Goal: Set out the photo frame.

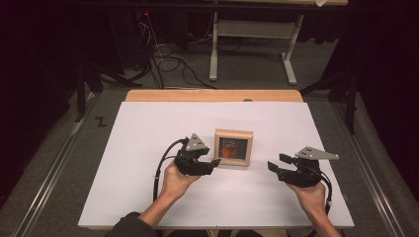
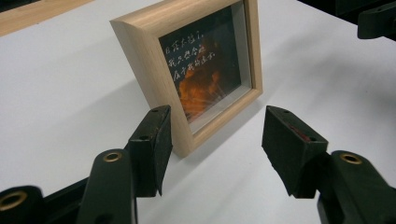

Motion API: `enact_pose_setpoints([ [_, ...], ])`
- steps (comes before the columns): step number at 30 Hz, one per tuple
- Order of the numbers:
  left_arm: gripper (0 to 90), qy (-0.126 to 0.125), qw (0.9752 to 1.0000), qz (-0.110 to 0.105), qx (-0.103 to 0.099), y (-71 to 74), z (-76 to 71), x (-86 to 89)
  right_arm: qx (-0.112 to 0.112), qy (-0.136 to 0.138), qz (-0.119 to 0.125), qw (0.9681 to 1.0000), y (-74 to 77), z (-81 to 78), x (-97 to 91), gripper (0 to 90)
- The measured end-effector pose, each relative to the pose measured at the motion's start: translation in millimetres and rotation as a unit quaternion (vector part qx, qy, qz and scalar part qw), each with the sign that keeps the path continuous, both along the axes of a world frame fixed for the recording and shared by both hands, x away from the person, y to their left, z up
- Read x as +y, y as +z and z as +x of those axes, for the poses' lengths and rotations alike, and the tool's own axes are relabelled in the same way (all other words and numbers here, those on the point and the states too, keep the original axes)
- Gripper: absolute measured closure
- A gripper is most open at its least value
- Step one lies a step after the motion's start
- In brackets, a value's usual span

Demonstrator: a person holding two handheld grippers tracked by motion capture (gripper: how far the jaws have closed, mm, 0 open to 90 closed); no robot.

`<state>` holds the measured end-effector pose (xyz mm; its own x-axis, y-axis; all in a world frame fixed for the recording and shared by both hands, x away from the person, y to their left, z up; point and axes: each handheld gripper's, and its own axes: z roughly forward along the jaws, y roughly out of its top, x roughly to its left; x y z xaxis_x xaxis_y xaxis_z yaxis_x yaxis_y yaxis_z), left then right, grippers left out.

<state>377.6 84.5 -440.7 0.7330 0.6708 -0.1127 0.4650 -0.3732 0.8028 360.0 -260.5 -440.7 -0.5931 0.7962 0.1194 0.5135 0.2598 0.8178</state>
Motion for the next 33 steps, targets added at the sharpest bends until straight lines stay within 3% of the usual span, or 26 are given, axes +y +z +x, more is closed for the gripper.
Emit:
enact_pose_setpoints([
  [12, 43.3, -0.014, 0.9999, -0.001, 0.004, -3.4, -12.7, -4.5, 0.002, 0.005, 0.006, 1.0, -2.0, -14.3, -3.9, 41.5],
  [21, 43.3, -0.003, 0.9999, -0.011, 0.012, -14.3, -26.4, 0.9, 0.0, 0.014, 0.007, 0.9999, -3.4, -21.2, -3.4, 41.5],
  [33, 42.6, 0.008, 0.9998, -0.011, 0.017, -23.3, -39.3, 6.6, 0.008, 0.037, 0.005, 0.9993, -14.6, -25.2, 12.3, 41.6],
])
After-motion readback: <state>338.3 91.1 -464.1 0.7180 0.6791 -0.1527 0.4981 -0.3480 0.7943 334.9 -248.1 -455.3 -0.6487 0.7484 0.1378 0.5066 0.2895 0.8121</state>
